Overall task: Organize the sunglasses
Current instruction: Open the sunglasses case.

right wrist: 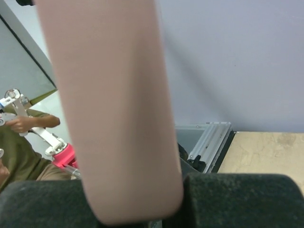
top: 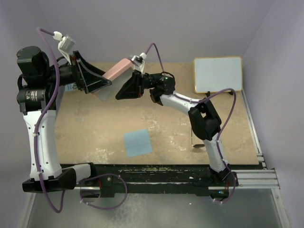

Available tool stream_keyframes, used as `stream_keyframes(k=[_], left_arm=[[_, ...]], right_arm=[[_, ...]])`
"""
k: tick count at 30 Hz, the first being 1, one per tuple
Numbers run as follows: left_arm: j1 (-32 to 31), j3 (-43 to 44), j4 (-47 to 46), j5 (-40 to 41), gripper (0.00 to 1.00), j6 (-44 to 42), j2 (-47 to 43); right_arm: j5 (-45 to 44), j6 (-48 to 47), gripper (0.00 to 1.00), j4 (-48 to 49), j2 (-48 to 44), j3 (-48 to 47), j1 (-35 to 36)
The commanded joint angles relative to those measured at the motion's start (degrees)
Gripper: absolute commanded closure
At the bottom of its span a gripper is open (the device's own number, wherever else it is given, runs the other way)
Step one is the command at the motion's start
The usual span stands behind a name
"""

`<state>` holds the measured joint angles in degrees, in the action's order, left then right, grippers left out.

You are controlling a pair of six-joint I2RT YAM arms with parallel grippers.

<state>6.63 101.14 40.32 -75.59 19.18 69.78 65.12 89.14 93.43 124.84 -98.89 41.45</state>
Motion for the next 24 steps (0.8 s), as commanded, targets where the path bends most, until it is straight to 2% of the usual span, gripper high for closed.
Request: stream_keyframes(k=[1,6,8,10,13,18,22,24], left_arm=[[-2.2,0.6,-4.7,-22.7,0.96,1.1,-1.8],[-2.2,-4.0,-8.6,-19.6,0.96,2.2,-2.0],[-2.2,-7.6,-13.9,-17.5,0.96,5.7,-2.7],[-2.2,-12.3,-23.3,-15.8,0.96,9.6,-3.8],[-2.2,-18.6,-30.4,-12.9,0.96,11.1,-4.6],[-2.1,-22.6,-29.7,-13.5,0.96,8.8,-0.2],[-2.2,-23.5,-22.9,-12.3,0.96,0.8,3.0],[-2.2,-23.8,-20.5,-12.2,0.96,-2.5,4.2]], right_arm=[[-0.3,2.5,1.0,-1.8,0.0,1.0,0.4],[-2.5,0.8,1.0,-3.3,-3.0,4.6,0.2],[-3.5,-0.1,1.0,-6.2,-4.2,6.2,-0.1],[-5.0,0.2,1.0,-7.9,-5.2,7.9,-0.7],[-7.0,4.7,1.0,-5.2,-4.7,9.6,-1.3],[-10.3,18.3,1.0,9.7,-0.2,10.9,-2.0],[-13.6,25.9,0.99,15.4,3.9,15.2,-4.1],[-12.9,25.7,0.98,15.2,4.5,17.9,-4.9]])
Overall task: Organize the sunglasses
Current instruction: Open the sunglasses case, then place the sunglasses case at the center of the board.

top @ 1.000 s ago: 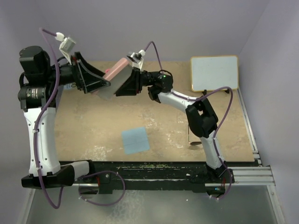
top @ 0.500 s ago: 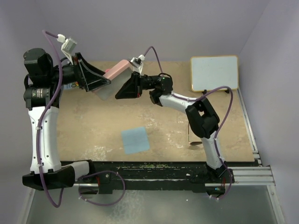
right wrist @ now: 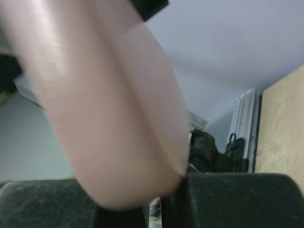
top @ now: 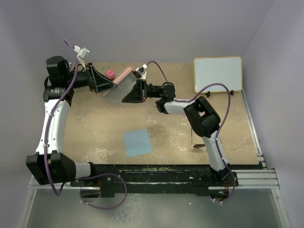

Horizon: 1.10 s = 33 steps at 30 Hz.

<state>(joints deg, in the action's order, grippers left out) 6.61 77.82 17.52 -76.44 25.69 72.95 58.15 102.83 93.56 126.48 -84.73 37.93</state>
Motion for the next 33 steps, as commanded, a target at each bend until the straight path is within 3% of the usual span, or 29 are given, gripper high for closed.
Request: stream_keyframes(k=[1,14,21,24,30,33], left_arm=[[-2.2,-0.7,3.4,-11.2,0.96,-10.5,1.6],[-2.1,0.7,20.9,-8.3,0.96,-31.2,9.7],[-2.2,13.6,59.8,-0.6,0.96,-69.3,23.4],[-2.1,16.5,70.8,1.8,0.96,-80.4,29.3],[-2.0,15.3,67.6,3.7,0.96,-81.2,33.2],[-2.2,15.0,63.9,3.5,0.96,-78.8,34.4]], right_arm=[[-5.6,11.8,0.98,15.1,3.1,4.7,-1.8],[2.9,8.8,0.94,11.8,3.6,10.9,-8.2],[6.8,8.8,0.95,8.8,2.9,9.4,-13.7],[9.4,-0.4,0.95,-4.1,0.3,5.3,-13.8],[7.1,-35.9,0.97,-49.7,-9.4,0.3,-13.8],[-1.6,-54.2,0.98,-75.7,-13.3,-4.7,-13.8]])
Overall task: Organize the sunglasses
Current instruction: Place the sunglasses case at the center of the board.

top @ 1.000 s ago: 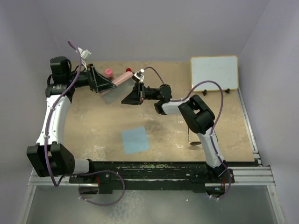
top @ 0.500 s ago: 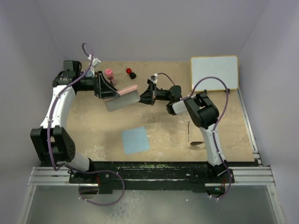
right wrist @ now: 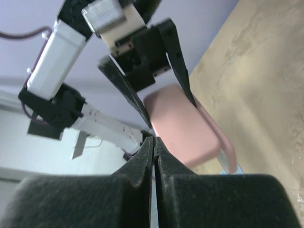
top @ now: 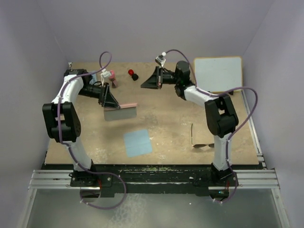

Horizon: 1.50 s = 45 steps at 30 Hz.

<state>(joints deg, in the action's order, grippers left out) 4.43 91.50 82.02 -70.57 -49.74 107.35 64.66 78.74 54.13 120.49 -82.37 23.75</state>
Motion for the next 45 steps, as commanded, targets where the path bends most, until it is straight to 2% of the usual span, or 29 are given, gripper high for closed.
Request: stream_keyframes(k=[1,3,5,9,13,21,24,31,35,44,45], left_arm=[[-0.3,1.5,-1.3,-2.6,0.96,-3.2,0.7],[-1.1,2.4,-3.3,-2.8,0.96,-1.8,2.8],[-2.2,4.5,-4.8,-3.0,0.96,-0.1,5.8],[-3.7,9.3,-2.4,-4.7,0.96,-2.1,13.0],[-4.1,14.1,-4.5,-2.6,0.96,1.3,18.2],[-4.3,11.5,-21.0,-0.7,0.95,14.5,19.6],[-4.3,12.4,-22.6,-0.3,0.8,15.7,21.6],[-4.3,15.8,-23.1,2.0,0.63,16.7,26.0],[-4.3,15.9,-24.5,3.4,0.56,17.6,25.9],[-4.3,18.3,-24.6,6.3,0.49,19.1,26.2],[-4.3,19.5,-23.4,6.8,0.44,18.5,26.6]], right_arm=[[-12.4,-36.1,0.98,-46.9,-8.7,-9.3,0.5],[-19.0,-43.9,0.98,-57.7,-10.4,-12.6,0.8],[-23.3,-46.4,0.99,-61.2,-12.6,-12.7,0.9],[-26.9,-48.3,0.96,-64.4,-16.8,-10.1,0.8],[-28.0,-52.6,0.89,-67.3,-19.8,-6.8,0.8],[-27.0,-53.0,0.83,-65.6,-23.5,0.5,0.8],[-27.1,-52.5,0.81,-63.2,-23.7,1.5,0.8],[-26.8,-53.2,0.77,-63.2,-23.5,2.9,0.9],[-28.0,-54.7,0.73,-64.7,-24.0,4.3,1.0],[-28.5,-55.8,0.64,-65.2,-24.7,7.0,1.5],[-28.4,-55.8,0.63,-65.1,-24.7,7.3,1.5]])
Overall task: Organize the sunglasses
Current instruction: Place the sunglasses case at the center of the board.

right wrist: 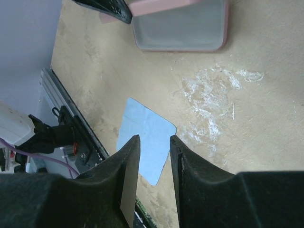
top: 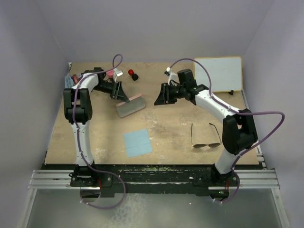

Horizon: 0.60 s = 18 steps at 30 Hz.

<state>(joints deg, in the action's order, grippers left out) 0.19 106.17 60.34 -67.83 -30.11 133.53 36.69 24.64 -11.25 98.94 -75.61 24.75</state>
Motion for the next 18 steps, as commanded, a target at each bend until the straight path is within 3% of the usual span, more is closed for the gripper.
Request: stream_keyframes(k=[1,4,5,6,18], left_arm=[[-0.1,5.9,-0.8,4.4,0.42,-1.5,0.8],[-0.1,8.3,0.4,5.0,0.37,-1.9,1.7],[-0.1,8.7,0.4,5.1,0.08,-1.8,2.0],[-0.1,8.9,0.4,5.1,0.02,-1.8,2.3],[-0.1,9.9,1.3,2.6,0.02,-3.1,5.1]], right_arm=[[-0.2,-1.8,0.61,0.2,-3.2,0.9,0.5],[-0.1,-1.8,0.58,0.4,-3.3,1.5,0.6],[0.0,-1.8,0.58,0.4,-3.3,1.6,0.6],[0.0,-1.9,0.57,0.4,-3.3,1.6,0.7],[0.8,-2.1,0.56,0.3,-2.0,1.2,0.7]])
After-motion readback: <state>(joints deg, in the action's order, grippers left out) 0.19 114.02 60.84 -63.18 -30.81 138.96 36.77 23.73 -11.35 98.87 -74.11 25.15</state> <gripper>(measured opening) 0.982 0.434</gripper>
